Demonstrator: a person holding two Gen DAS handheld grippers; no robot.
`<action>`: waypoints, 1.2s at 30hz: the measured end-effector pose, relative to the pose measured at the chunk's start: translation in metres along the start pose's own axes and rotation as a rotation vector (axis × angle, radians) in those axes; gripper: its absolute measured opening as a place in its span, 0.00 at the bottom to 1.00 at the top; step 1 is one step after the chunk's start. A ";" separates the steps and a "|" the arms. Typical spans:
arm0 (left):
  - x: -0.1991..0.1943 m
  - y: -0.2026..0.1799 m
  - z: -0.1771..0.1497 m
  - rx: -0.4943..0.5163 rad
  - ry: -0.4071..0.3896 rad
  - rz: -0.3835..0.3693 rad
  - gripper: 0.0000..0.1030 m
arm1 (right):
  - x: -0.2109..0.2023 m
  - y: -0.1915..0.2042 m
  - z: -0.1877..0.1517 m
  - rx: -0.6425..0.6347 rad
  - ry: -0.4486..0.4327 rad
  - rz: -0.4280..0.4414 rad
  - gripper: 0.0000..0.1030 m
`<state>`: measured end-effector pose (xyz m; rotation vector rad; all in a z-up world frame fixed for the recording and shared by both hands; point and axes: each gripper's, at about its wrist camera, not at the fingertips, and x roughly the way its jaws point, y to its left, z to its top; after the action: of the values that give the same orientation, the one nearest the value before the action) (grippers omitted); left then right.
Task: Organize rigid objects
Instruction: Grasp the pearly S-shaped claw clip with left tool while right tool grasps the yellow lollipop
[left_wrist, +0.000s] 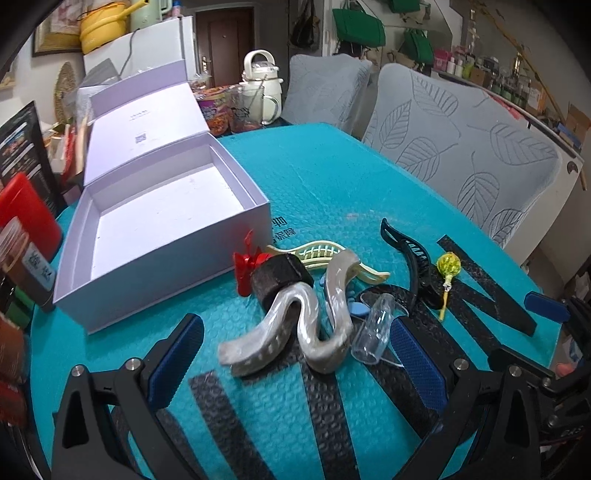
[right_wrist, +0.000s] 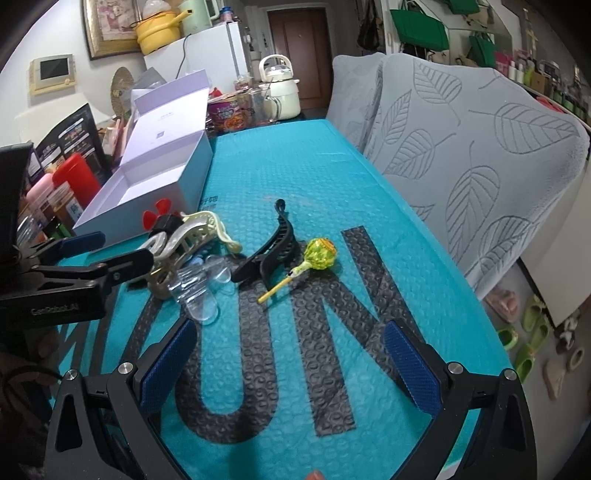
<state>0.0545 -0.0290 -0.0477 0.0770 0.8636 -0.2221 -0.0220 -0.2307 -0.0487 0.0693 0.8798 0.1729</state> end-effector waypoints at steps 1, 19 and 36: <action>0.005 0.000 0.002 0.004 0.010 -0.005 1.00 | 0.001 -0.001 0.001 0.002 0.003 0.000 1.00; 0.045 0.015 0.006 -0.054 0.110 -0.169 0.77 | 0.033 -0.014 0.026 0.048 0.014 -0.026 1.00; 0.020 0.024 -0.005 -0.094 0.115 -0.161 0.52 | 0.053 -0.025 0.035 0.080 0.042 -0.027 0.70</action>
<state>0.0682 -0.0079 -0.0667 -0.0683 0.9943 -0.3304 0.0409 -0.2452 -0.0704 0.1289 0.9291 0.1142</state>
